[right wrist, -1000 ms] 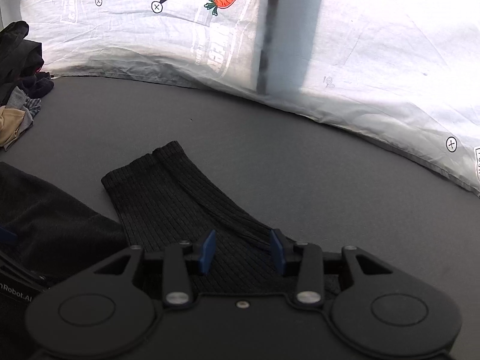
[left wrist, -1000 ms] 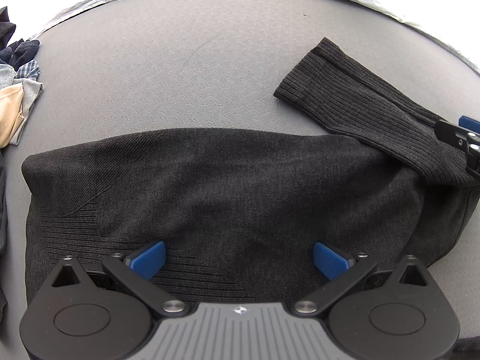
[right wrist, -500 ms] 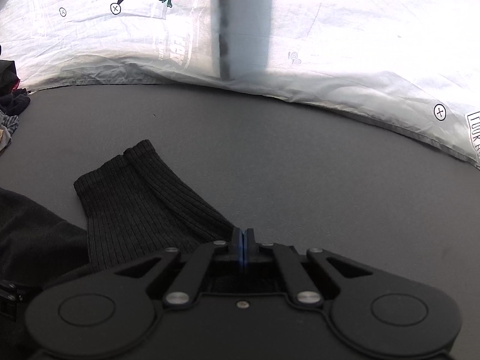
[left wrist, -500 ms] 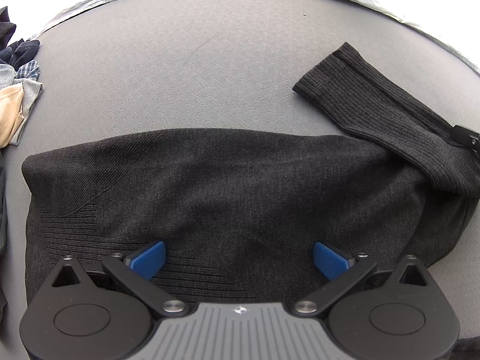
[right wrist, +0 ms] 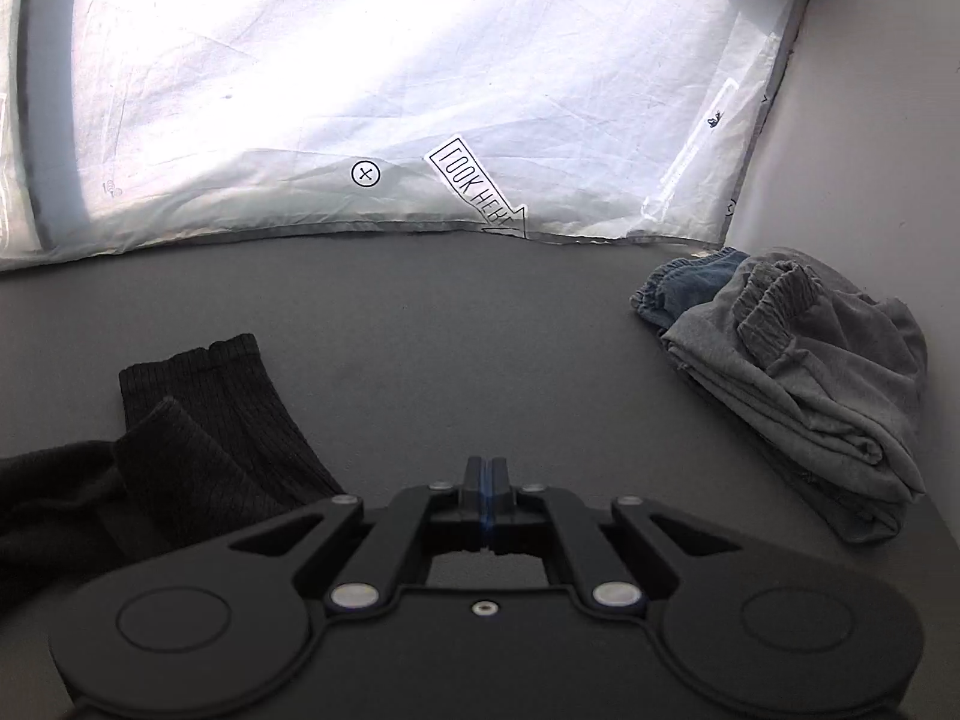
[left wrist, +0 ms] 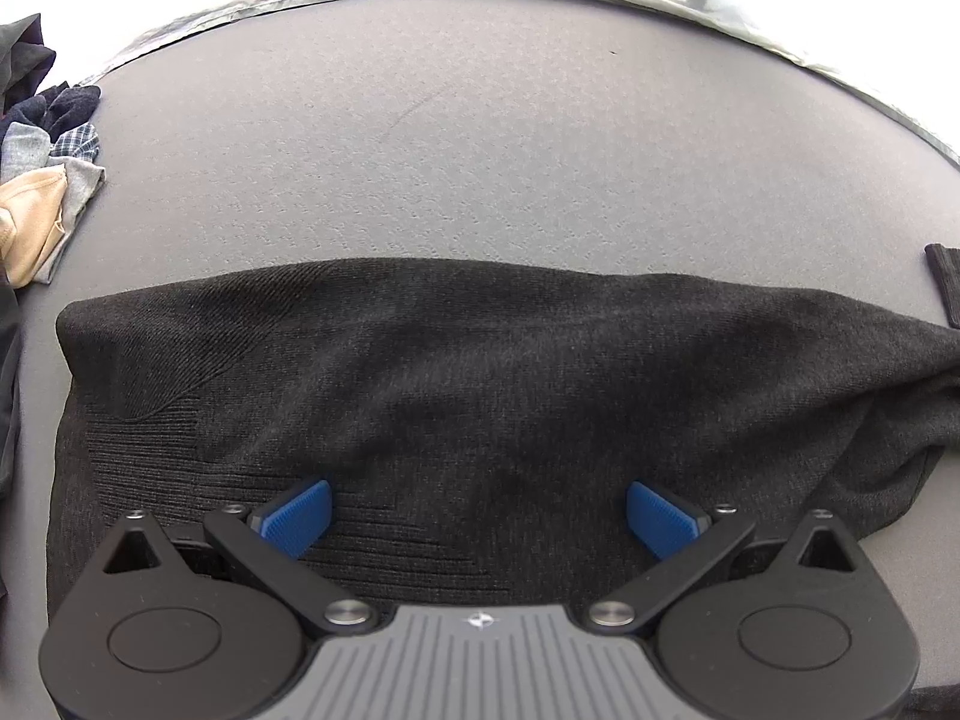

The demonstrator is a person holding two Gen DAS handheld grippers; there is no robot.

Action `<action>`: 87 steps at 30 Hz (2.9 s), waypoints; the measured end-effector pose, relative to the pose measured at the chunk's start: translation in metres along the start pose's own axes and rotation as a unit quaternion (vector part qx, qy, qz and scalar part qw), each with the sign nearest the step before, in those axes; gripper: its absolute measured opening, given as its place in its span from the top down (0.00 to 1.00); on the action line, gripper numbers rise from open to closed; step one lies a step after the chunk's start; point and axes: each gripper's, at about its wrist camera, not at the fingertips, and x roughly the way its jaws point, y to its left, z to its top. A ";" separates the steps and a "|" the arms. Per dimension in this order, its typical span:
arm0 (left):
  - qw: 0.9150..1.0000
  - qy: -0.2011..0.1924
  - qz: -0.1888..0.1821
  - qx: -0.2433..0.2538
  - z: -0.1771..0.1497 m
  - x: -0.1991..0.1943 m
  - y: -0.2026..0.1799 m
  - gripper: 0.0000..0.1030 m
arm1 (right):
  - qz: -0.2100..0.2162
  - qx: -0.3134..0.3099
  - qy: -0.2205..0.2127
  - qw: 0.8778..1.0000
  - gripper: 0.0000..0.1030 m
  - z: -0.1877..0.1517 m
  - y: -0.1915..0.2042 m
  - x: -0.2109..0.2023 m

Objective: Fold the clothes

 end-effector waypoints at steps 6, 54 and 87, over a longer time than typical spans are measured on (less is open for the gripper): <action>1.000 -0.004 0.002 -0.004 0.000 0.003 0.004 0.00 | 0.028 0.072 0.031 0.997 0.92 -0.014 -0.038 0.001; 1.000 0.012 0.003 -0.009 0.061 -0.026 -0.022 0.00 | 0.148 0.193 0.058 0.968 0.52 0.004 -0.021 0.101; 1.000 0.014 0.005 -0.013 0.059 -0.010 -0.024 0.00 | 0.010 0.155 0.051 0.987 0.60 -0.025 -0.080 0.057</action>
